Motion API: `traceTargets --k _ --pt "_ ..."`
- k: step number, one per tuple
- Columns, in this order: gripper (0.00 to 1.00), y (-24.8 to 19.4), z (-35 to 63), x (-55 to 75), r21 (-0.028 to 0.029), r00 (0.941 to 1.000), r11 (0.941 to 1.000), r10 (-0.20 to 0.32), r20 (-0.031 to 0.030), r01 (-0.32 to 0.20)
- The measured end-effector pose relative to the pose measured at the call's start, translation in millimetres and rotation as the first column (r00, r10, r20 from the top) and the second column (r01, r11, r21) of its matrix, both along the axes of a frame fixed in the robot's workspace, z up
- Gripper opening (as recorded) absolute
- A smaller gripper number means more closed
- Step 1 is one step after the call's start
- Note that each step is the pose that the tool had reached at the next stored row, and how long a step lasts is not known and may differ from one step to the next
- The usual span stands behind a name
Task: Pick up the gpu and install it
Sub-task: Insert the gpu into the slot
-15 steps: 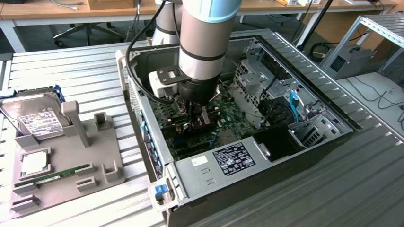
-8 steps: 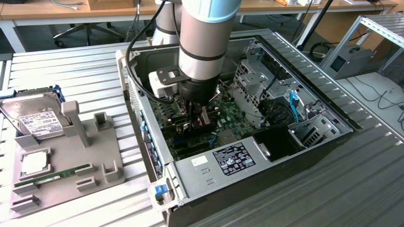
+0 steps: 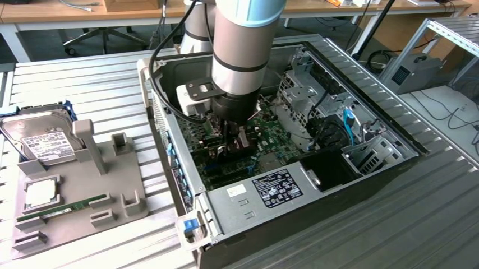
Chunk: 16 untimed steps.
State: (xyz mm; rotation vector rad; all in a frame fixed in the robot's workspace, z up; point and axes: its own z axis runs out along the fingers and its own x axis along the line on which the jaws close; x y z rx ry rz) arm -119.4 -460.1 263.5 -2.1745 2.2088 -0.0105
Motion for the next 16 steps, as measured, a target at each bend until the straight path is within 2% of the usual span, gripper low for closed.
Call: traceTargets --k 1,2,4,5,10,16 --pt "0.27 0.0 0.0 0.0 0.0000 1.0000 1.0000 0.000 -0.0001 0.000" --pt "0.33 0.0 0.0 0.0 -0.0001 1.0000 1.0000 0.000 -0.0001 0.000" --pt "0.33 0.0 0.0 0.0 -0.0001 1.0000 1.0000 0.000 0.0000 0.000" --pt "0.40 0.0 0.0 0.0 0.0000 1.0000 1.0000 0.000 0.0000 0.000" --pt "0.40 0.0 0.1 1.5 -0.0001 1.0000 1.0000 0.000 0.0000 0.000" --pt "0.40 0.0 0.1 9.3 0.0000 1.0000 1.0000 0.000 0.0000 0.000"
